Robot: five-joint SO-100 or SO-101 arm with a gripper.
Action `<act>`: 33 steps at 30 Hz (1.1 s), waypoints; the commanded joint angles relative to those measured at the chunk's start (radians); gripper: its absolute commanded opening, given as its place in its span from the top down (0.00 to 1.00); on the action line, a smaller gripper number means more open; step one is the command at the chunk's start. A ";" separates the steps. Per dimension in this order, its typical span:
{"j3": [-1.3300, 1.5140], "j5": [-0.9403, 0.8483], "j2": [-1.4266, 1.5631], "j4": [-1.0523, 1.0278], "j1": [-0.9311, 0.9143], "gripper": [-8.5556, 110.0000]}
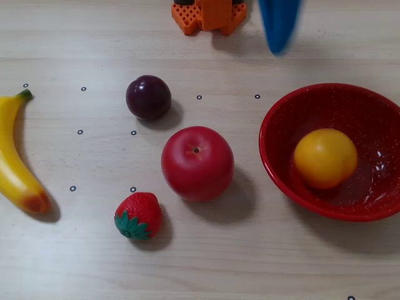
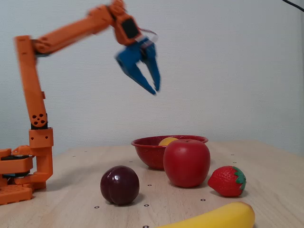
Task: Put the peach in the red bowl.
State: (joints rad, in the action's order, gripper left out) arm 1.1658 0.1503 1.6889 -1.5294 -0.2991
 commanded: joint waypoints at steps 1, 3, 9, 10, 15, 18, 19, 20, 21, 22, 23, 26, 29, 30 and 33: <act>0.126 0.012 0.227 0.057 0.066 0.93; 0.291 0.009 0.359 0.120 0.114 0.93; 0.815 -0.018 0.739 0.249 0.212 0.93; 0.905 -0.021 0.804 0.270 0.227 0.93; 1.325 -0.014 1.150 0.348 0.264 0.93; 1.519 -0.031 1.307 0.377 0.299 0.93; 1.574 -0.038 1.348 0.396 0.313 0.93; 1.629 -0.040 1.385 0.420 0.330 0.93; 1.687 -0.048 1.419 0.460 0.345 0.93; 1.740 -0.055 1.445 0.500 0.356 0.93; 1.787 -0.054 1.471 0.529 0.357 0.93; 1.881 -0.095 1.520 0.611 0.359 0.93; 1.881 -0.137 1.520 0.609 0.313 0.93; 1.881 -0.144 1.520 0.612 0.311 0.93; 1.881 -0.164 1.520 0.611 0.319 0.93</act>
State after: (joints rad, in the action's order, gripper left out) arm 3.0434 0.0184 3.1983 -0.9495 0.0322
